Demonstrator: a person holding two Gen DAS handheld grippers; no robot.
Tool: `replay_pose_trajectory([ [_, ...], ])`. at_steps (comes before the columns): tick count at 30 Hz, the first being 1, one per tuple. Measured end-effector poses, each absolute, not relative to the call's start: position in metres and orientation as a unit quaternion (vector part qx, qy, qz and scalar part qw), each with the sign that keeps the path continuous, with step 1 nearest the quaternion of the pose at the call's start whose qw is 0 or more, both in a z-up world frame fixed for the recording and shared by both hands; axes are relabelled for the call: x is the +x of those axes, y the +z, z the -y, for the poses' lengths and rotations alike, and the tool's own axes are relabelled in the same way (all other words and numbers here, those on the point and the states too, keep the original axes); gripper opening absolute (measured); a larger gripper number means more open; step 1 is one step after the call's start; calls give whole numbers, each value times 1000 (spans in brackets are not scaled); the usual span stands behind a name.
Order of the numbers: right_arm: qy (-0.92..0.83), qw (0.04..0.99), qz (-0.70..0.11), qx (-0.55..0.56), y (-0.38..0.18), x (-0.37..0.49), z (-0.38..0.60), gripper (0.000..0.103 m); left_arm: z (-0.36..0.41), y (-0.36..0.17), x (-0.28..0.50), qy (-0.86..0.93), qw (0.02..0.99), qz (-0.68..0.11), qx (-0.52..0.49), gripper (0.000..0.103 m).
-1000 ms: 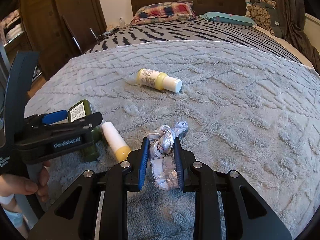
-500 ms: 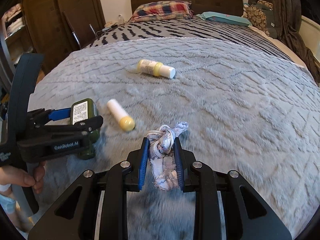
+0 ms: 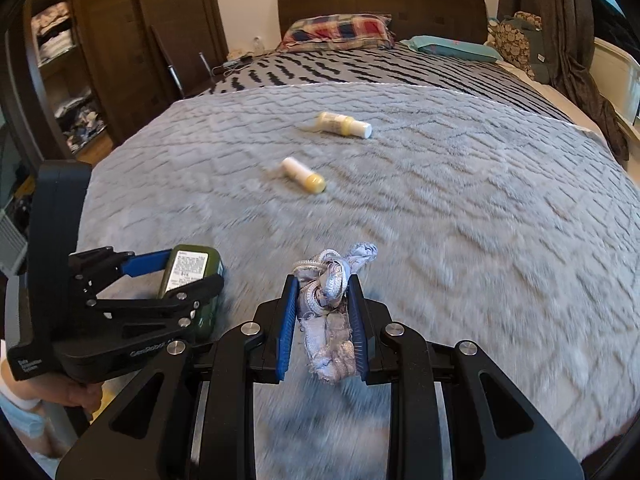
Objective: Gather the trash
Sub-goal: 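Carry the green bottle and white cloth down below the bed edge to the bin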
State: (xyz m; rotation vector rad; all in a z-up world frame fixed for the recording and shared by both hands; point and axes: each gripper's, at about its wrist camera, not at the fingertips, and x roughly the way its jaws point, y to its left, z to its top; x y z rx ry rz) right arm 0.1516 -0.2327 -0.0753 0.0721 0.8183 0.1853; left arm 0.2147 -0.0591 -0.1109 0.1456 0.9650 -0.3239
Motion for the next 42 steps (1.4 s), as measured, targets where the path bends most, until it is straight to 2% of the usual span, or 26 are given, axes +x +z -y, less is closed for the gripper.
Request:
replay_pose_trajectory([
  [7, 90, 910, -402, 44, -82, 105, 234, 26, 53, -112, 156, -167, 870, -455, 86, 60],
  [13, 89, 906, -409, 67, -96, 77, 235, 26, 53, -129, 137, -150, 868, -466, 89, 64],
  [15, 85, 906, -409, 72, -99, 66, 236, 26, 53, -140, 132, -154, 865, -470, 83, 63],
  [17, 77, 906, -409, 72, -103, 56, 238, 26, 49, -139, 123, -147, 876, -454, 72, 55],
  [25, 73, 902, -416, 91, -121, 18, 236, 26, 30, -142, 70, -168, 877, -448, 51, 53],
  [32, 77, 885, -450, 87, -158, -14, 225, 26, 18, -178, 13, -189, 857, -476, 48, 53],
  [42, 77, 843, -519, 115, -227, -28, 222, 26, 33, -244, -5, -197, 818, -537, 67, 53],
])
